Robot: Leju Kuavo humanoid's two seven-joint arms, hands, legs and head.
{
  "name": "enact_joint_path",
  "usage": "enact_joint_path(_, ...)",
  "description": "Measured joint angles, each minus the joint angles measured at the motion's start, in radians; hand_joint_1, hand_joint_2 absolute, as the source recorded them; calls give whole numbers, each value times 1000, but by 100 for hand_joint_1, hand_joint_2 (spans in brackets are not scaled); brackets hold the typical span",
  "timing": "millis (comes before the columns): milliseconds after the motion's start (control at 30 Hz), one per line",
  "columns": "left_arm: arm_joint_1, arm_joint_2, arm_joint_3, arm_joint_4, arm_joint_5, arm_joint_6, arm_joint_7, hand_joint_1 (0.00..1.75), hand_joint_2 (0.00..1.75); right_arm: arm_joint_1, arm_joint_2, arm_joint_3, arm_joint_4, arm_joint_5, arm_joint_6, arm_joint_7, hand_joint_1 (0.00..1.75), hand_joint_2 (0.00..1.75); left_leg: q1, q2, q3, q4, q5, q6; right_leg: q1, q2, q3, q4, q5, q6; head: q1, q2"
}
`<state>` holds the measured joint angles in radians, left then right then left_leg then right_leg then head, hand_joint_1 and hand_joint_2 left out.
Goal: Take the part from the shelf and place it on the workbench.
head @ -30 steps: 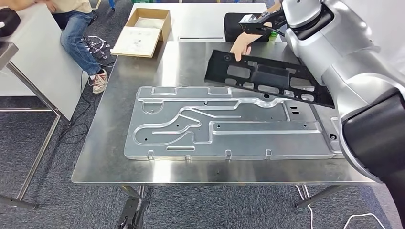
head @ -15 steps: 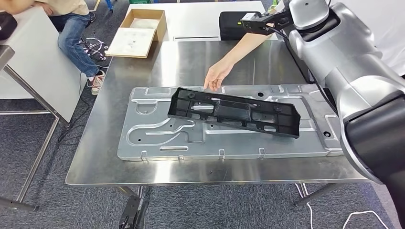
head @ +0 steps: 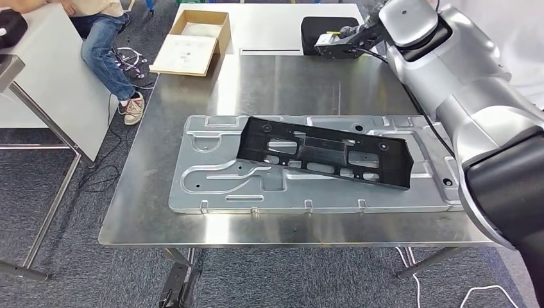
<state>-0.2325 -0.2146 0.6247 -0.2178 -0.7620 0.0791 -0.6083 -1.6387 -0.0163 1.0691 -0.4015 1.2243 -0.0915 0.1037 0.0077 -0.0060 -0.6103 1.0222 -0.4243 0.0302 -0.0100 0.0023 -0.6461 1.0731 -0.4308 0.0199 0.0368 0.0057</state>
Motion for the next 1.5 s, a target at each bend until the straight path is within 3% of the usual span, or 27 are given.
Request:
enact_joint_path(33,0,0,0,0,3,0,-2,0,0,1,0,0,-12,8,0,-10,0,0,-1,0,-2,1,-1,-4,3,1,14,-31,6,-3,0,0)
enact_joint_path(167,3,0,0,0,8,2,-9,0,0,13,-5,2,-67,22,1,-30,0,0,-2,-1,-9,11,-11,-22,1,-1,18,-48,9,-23,0,0)
enact_joint_path(233,3,0,0,0,9,3,-10,0,0,19,-8,2,-95,16,-2,-36,0,0,0,0,-43,90,-60,-30,-4,-3,20,-54,13,-35,0,0)
enact_joint_path(300,4,0,0,0,9,4,-10,0,0,29,-10,2,-115,12,-4,-39,0,0,2,0,-104,224,-119,-37,-3,-1,20,-53,13,-40,-1,0)
enact_joint_path(333,5,0,0,0,9,4,-10,0,0,36,-12,2,-122,11,-5,-41,0,0,3,0,-127,273,-132,-39,-2,1,20,-52,13,-40,-1,0)
enact_joint_path(367,6,0,0,0,9,4,-10,0,0,43,-14,2,-128,11,-5,-41,0,0,4,1,-134,285,-127,-40,-2,2,20,-51,12,-40,-1,0)
enact_joint_path(400,7,0,0,0,10,4,-10,0,0,48,-16,2,-136,12,-5,-42,0,0,4,1,-122,257,-103,-39,-2,4,20,-49,11,-40,-1,0)
enact_joint_path(467,8,0,0,0,14,5,-11,0,0,52,-21,2,-153,21,-5,-42,0,0,4,1,-57,121,-36,-34,-1,4,21,-46,8,-37,-1,0)
enact_joint_path(533,8,1,0,0,17,5,-12,0,0,51,-28,2,-165,31,-5,-42,0,0,0,0,-8,19,-5,-26,1,7,18,-42,6,-30,-1,0)
enact_joint_path(633,8,0,0,0,18,5,-12,0,0,52,-35,2,-176,35,-5,-42,0,0,-1,0,1,-3,-2,-13,3,9,16,-44,8,-13,0,0)
enact_joint_path(700,8,0,1,0,19,5,-12,0,0,51,-41,2,-180,35,-5,-42,0,0,3,0,4,-12,5,-2,0,7,5,-18,-14,-2,0,0)
enact_joint_path(800,8,0,1,0,19,5,-13,0,0,54,-47,2,-186,39,-2,-42,0,0,5,-3,5,-16,9,7,-4,4,-69,150,-104,12,0,0)
enact_joint_path(833,9,0,1,0,19,5,-13,0,0,56,-48,2,-186,43,0,-42,0,0,5,-6,5,-16,9,7,-6,4,-96,205,-123,15,0,0)
enact_joint_path(867,10,0,1,0,18,5,-13,0,0,58,-50,2,-187,46,2,-42,0,0,5,-11,4,-15,9,6,-8,3,-109,231,-124,17,0,0)
enact_joint_path(900,10,0,1,0,18,5,-13,0,0,59,-51,2,-187,50,3,-42,0,0,5,-17,4,-13,8,6,-10,3,-103,219,-106,19,0,0)
enact_joint_path(933,10,-1,1,0,18,5,-13,0,0,59,-51,2,-187,52,3,-42,0,0,5,-24,4,-11,7,4,-13,6,-79,170,-74,19,0,0)
enact_joint_path(1000,9,-1,1,0,18,5,-13,0,0,55,-55,2,-188,53,3,-42,0,0,5,-39,0,-3,3,-3,-18,35,-15,38,-18,17,0,0)
enact_joint_path(1033,8,-2,1,0,17,5,-13,0,0,54,-57,2,-189,53,3,-42,0,0,4,-46,-4,0,3,-8,-20,49,6,-7,-5,15,0,0)
enact_joint_path(1100,7,-2,1,0,16,4,-12,0,0,54,-60,2,-190,54,3,-43,0,0,5,-62,-14,2,5,-20,-16,59,17,-32,-7,8,0,0)
enact_joint_path(1133,7,-2,1,0,15,4,-12,0,0,54,-61,2,-191,54,3,-42,0,0,7,-71,-16,0,8,-26,-15,49,17,-33,-6,2,0,0)
enact_joint_path(1200,10,-2,1,0,11,3,-11,0,0,52,-60,2,-192,55,3,-43,0,0,8,-62,-27,21,-7,-37,-17,28,21,-39,-3,-14,-1,0)
enact_joint_path(1267,10,-2,1,0,8,2,-11,0,0,50,-59,3,-192,55,2,-44,0,0,7,-27,-70,113,-57,-43,-16,7,24,-43,-3,-28,-2,0)
enact_joint_path(1333,8,-2,1,0,8,2,-11,0,0,50,-58,3,-192,56,2,-48,0,0,8,-9,-131,241,-107,-46,-11,-12,25,-42,-5,-35,-2,0)
enact_joint_path(1367,8,-2,1,0,7,1,-11,0,0,51,-58,4,-192,57,2,-50,0,0,8,-6,-150,277,-113,-46,-8,-22,26,-42,-6,-36,-3,0)
enact_joint_path(1400,9,-2,1,0,7,1,-11,0,0,52,-58,5,-192,58,2,-52,0,0,8,-2,-149,273,-100,-45,-6,-32,27,-41,-8,-37,-3,0)
enact_joint_path(1433,10,-2,1,0,7,1,-11,0,0,52,-58,6,-192,58,2,-52,0,0,7,4,-128,230,-71,-42,-4,-43,30,-41,-10,-37,-3,0)
enact_joint_path(1500,9,-2,1,0,7,1,-11,0,0,50,-58,7,-192,59,1,-53,0,87,-1,39,-57,92,-11,-30,2,-63,36,-40,-16,-34,-3,0)
